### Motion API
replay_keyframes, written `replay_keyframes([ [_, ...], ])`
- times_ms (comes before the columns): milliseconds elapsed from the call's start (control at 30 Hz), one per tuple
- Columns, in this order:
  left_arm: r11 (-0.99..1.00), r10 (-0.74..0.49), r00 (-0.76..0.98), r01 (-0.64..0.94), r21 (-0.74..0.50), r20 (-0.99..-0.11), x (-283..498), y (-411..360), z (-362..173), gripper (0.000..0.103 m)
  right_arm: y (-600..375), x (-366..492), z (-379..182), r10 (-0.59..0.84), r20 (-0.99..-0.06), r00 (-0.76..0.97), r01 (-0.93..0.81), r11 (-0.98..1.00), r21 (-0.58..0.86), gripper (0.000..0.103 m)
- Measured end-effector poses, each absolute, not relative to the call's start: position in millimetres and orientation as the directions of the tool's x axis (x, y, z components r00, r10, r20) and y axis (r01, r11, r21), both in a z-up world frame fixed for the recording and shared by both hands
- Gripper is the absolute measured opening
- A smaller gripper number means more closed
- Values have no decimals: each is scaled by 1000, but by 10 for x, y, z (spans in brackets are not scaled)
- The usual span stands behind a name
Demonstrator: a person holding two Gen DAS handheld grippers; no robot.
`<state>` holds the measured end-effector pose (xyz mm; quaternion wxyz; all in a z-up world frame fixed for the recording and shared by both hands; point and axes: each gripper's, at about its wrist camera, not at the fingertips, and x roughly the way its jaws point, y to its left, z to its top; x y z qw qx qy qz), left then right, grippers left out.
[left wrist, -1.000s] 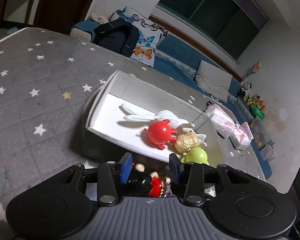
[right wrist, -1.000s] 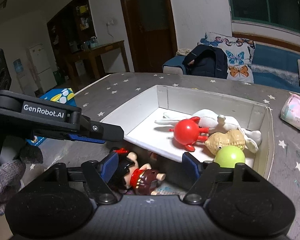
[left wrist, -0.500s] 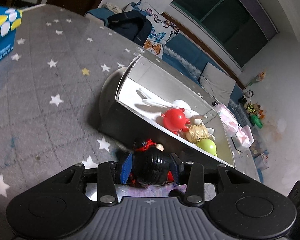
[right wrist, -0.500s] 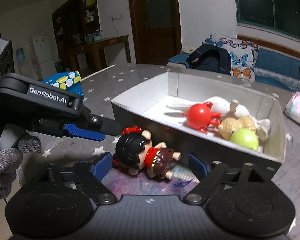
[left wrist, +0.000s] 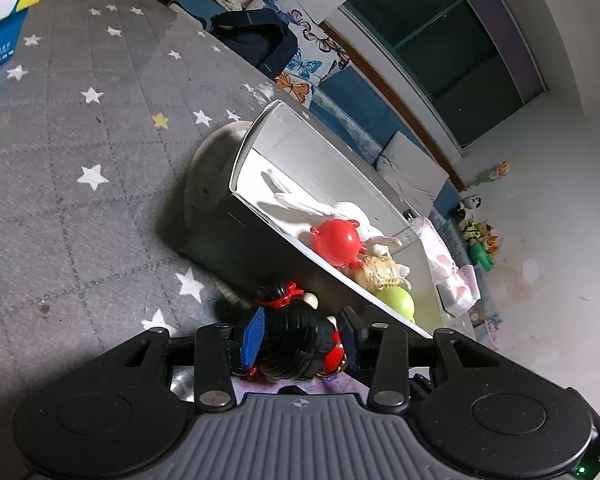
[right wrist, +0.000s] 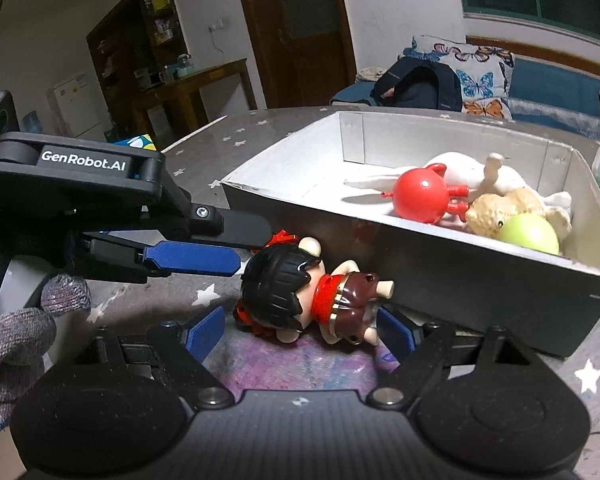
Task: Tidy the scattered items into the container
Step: 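Move the left gripper to the black-haired doll and close on it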
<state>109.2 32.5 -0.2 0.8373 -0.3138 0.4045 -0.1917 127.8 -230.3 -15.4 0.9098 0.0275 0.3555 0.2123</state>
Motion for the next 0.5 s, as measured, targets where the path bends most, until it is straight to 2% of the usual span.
replay_keyframes([
  [500,728,-590,570,68,-683,-572,1236,343,-151,44,-2293,1408,-169,394,-641,658,-313,918,244,85],
])
